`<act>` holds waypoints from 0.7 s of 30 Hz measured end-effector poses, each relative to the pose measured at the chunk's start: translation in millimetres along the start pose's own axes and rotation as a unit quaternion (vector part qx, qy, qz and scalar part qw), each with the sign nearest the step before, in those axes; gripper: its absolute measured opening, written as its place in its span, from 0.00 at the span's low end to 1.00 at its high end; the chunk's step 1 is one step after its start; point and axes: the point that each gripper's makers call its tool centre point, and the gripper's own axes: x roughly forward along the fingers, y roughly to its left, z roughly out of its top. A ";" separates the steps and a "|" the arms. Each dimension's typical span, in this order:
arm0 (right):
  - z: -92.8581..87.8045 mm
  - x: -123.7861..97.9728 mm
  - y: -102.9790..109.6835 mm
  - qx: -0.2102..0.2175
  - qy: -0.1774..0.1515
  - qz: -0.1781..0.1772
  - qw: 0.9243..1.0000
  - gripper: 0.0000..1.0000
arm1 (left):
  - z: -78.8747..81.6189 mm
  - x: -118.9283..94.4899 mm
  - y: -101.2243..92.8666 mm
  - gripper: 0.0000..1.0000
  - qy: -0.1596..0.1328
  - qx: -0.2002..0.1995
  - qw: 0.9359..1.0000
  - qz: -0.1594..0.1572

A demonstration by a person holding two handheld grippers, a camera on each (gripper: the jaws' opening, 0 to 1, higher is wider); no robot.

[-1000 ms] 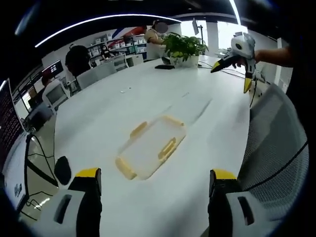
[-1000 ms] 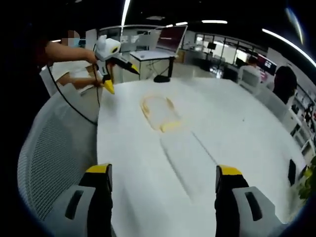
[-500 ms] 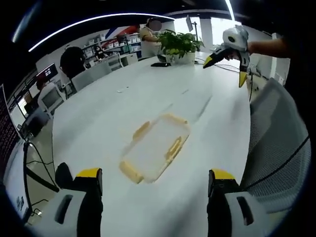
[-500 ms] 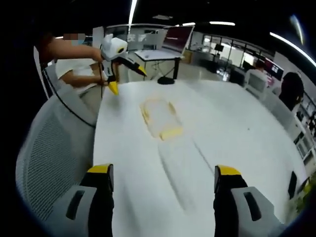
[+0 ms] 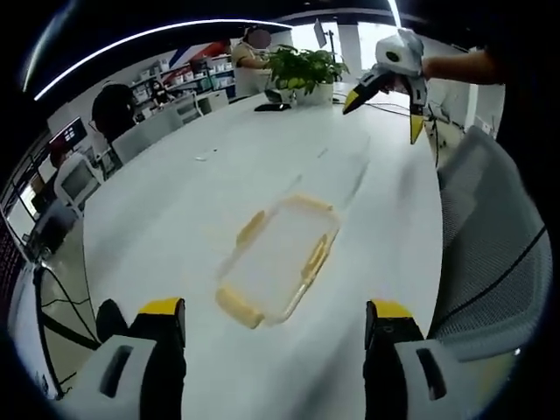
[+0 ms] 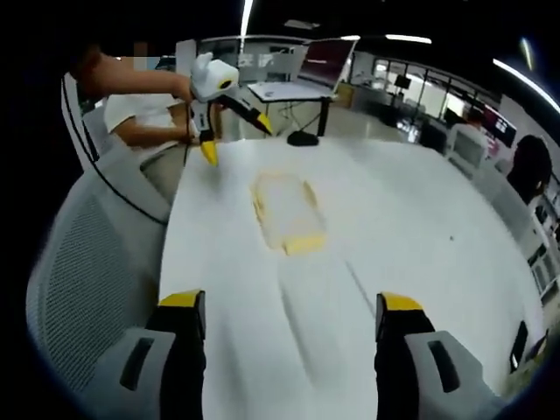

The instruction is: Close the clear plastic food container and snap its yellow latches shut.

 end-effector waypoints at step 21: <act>12.4 28.2 -9.4 -0.034 0.035 0.035 0.998 0.66 | -4.5 19.8 18.9 0.68 0.033 0.041 0.998 -0.032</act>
